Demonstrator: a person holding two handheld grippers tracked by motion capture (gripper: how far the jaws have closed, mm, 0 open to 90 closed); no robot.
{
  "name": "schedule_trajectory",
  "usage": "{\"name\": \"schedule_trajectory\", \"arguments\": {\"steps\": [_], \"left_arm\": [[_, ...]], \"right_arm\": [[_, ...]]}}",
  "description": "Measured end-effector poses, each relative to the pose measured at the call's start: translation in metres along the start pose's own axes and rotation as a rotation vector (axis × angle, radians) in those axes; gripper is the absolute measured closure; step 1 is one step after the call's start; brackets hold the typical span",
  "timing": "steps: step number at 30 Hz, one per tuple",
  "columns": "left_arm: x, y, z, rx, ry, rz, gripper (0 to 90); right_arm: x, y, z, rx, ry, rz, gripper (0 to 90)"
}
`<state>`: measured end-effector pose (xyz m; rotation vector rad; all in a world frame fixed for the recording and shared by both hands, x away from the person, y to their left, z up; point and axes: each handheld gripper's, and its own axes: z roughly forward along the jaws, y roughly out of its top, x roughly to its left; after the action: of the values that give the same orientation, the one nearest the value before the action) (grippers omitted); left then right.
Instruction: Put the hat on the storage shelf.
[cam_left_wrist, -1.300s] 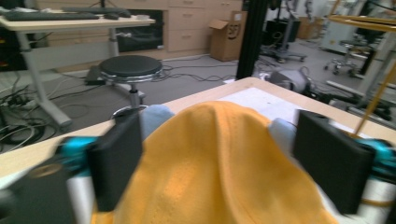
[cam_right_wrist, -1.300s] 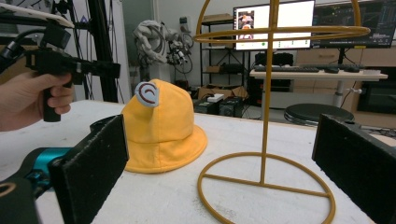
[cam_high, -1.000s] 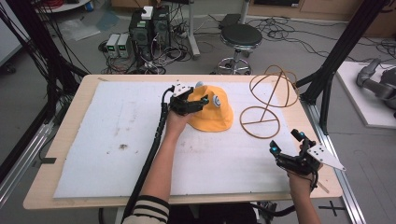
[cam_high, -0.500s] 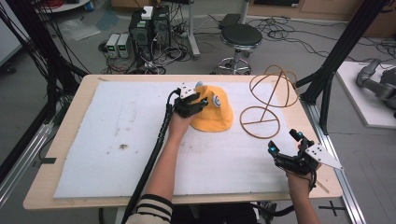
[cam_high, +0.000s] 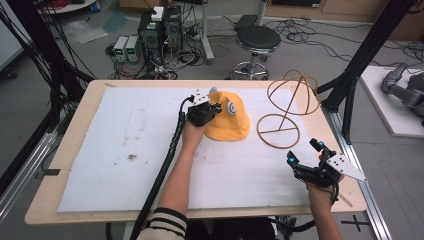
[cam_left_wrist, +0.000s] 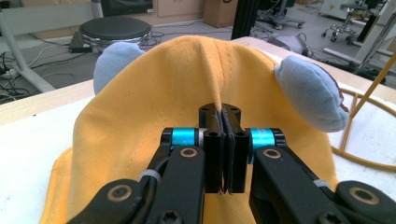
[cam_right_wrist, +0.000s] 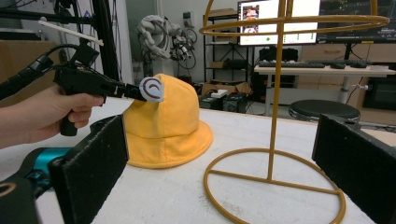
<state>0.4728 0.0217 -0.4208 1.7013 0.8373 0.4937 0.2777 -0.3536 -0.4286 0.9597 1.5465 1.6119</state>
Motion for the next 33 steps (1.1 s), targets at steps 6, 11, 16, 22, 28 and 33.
{"name": "schedule_trajectory", "arguments": {"steps": [6,11,16,22,28,33], "left_arm": [[-0.001,0.005,-0.004,-0.033,-0.007,0.003,87.8],[0.001,0.012,-0.013,-0.074,0.007,0.005,87.8],[0.004,0.022,-0.025,-0.122,0.024,0.004,87.8],[0.007,0.033,-0.039,-0.191,0.029,-0.023,87.8],[0.001,0.055,-0.051,-0.251,0.022,0.001,87.8],[-0.007,0.083,-0.063,-0.312,0.013,0.032,87.8]], "right_arm": [[0.0,0.0,-0.001,0.002,0.0,0.004,3.3],[0.0,0.0,-0.001,0.004,-0.001,0.005,3.3],[0.0,0.0,-0.001,-0.001,0.0,-0.001,3.3],[0.002,0.0,-0.001,0.002,0.005,0.005,3.3],[0.003,0.0,-0.001,0.003,0.004,0.007,3.3],[0.003,0.0,-0.002,0.003,0.006,0.005,3.3]]}}
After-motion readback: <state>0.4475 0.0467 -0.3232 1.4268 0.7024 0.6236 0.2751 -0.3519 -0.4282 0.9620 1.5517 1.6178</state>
